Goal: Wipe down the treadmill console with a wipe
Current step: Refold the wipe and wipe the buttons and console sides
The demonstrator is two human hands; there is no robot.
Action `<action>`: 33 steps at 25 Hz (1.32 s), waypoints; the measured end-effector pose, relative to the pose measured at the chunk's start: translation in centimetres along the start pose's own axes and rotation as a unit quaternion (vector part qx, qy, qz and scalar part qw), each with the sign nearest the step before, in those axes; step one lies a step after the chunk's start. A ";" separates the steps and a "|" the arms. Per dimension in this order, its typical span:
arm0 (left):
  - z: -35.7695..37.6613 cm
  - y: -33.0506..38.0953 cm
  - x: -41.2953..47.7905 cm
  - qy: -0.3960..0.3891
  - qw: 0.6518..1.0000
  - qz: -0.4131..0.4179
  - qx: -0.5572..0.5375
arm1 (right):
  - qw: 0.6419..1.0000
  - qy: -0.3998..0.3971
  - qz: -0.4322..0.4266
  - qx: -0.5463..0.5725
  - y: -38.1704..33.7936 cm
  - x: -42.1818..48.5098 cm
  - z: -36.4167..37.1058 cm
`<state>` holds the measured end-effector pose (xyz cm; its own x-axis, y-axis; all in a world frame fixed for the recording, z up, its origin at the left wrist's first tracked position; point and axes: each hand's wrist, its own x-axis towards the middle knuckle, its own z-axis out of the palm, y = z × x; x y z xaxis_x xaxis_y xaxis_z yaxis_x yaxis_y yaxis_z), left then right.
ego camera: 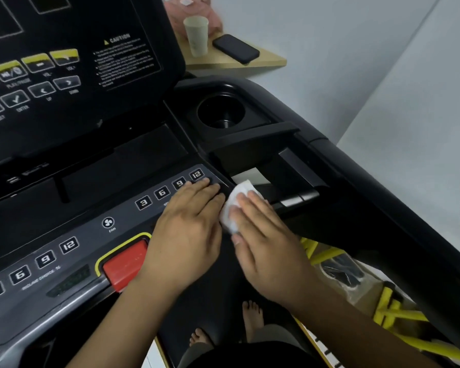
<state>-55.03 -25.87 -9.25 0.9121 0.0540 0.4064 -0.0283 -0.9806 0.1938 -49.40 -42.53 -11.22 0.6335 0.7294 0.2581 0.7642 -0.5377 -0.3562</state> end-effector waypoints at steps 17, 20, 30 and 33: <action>-4.6 -2.9 -4.0 0.022 0.980 -0.187 0.063 | 0.993 -0.086 -0.078 -0.013 -2.1 14.5 -0.7; -5.0 -3.1 -4.6 0.022 0.976 -0.207 0.062 | 0.986 -0.103 -0.130 -0.024 -4.0 10.6 0.6; -5.3 -3.8 -4.7 0.037 0.971 -0.230 0.061 | 0.974 -0.132 -0.128 -0.134 -2.4 16.8 1.0; -5.4 -3.9 -4.2 0.034 0.973 -0.213 0.085 | 0.979 -0.155 -0.095 -0.095 -3.2 20.1 1.0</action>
<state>-60.92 -21.22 -6.90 0.7969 0.4686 0.3813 0.4196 -0.8834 0.2088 -39.22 -25.70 -5.77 0.4330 0.9013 0.0087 0.8922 -0.4272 -0.1467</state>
